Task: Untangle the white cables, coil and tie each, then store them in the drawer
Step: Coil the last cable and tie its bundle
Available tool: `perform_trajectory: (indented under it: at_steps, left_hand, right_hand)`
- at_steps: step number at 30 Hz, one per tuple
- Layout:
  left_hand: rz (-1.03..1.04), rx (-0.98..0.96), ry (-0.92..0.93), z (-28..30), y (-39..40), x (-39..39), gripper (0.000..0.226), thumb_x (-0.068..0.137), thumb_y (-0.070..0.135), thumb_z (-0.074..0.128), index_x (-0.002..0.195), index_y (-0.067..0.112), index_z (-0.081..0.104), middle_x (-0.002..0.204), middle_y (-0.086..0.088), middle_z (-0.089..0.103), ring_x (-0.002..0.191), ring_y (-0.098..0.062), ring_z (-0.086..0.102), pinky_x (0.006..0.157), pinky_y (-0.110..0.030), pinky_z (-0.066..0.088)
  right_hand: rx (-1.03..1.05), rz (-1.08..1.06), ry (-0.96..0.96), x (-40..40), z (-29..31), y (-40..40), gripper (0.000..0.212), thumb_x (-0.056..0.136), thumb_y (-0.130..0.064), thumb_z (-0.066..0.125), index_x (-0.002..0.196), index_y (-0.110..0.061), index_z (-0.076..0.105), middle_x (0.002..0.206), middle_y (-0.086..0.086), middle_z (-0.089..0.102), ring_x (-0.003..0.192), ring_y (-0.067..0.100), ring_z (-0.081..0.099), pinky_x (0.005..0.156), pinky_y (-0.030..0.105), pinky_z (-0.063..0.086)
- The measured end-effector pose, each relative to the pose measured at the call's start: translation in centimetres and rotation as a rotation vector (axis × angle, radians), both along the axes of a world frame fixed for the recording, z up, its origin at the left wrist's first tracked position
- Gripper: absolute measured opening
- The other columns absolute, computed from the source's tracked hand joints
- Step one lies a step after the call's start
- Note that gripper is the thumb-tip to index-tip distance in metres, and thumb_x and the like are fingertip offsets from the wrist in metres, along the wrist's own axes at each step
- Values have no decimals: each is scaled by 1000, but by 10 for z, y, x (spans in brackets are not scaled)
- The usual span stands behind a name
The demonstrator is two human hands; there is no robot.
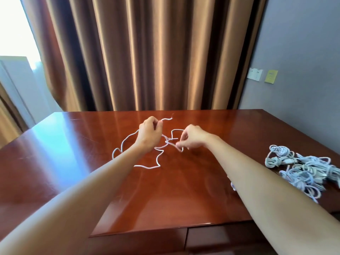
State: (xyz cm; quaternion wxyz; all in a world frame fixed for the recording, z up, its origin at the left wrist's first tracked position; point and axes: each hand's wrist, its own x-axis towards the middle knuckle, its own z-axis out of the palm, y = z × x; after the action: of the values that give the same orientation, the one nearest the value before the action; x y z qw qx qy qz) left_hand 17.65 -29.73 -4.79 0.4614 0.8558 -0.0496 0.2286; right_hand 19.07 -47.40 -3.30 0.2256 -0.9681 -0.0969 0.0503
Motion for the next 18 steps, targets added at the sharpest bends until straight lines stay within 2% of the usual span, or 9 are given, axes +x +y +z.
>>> perform_trajectory:
  at_steps: [2,4,6,9,12,14,16,18]
  left_hand:
    - [49,-53,44,-2,9,2,25,100,20,54,80,8,62,70,4,60,69,-12,54,66,-25,37]
    - [83,-166,72,-4,16,5,27,100,21,52,77,10,60,73,0,61,73,-15,56,68,-28,40]
    - [89,-219,78,-6,21,7,27,101,23,50,77,14,57,79,-4,63,76,-18,57,69,-31,43]
    - [23,-178,83,-8,25,6,26,102,21,49,78,15,55,75,-1,62,69,-14,55,60,-24,42]
    - [-3,-228,86,-11,23,3,23,104,21,46,84,13,54,77,-4,65,67,-14,59,63,-28,49]
    - [-34,-298,92,-13,21,1,22,105,21,46,85,14,52,76,-5,65,67,-16,65,68,-36,54]
    - [-48,-314,105,-13,19,-1,20,104,20,47,87,14,53,77,-5,66,68,-19,67,69,-38,56]
    - [-19,-268,110,-12,19,-2,19,104,19,48,88,12,55,79,-6,69,70,-20,67,68,-35,55]
  right_hand:
    - [-140,83,43,0,-9,9,21,86,-31,80,100,-16,79,99,1,67,96,16,62,88,34,55]
    - [-174,119,9,-3,-12,16,16,89,-27,77,100,-16,78,102,1,67,101,18,60,84,33,52]
    - [-173,126,8,-4,-11,20,14,95,-27,69,99,-15,76,101,1,66,98,19,62,81,31,50]
    - [-132,123,131,-7,-8,24,25,101,-33,58,104,-15,74,103,2,68,88,19,68,70,25,56]
    - [-23,166,188,-15,-6,30,43,105,-45,46,103,-13,75,104,1,66,88,14,62,63,22,50]
    - [31,222,197,-20,-8,33,38,103,-45,52,100,-15,76,99,-2,67,84,10,60,68,24,49]
    - [6,291,140,-23,-10,32,23,98,-36,64,95,-18,77,91,-4,69,82,10,62,75,27,47]
    - [44,360,88,-24,-9,30,16,97,-27,67,92,-17,79,85,-5,69,79,10,62,76,27,49]
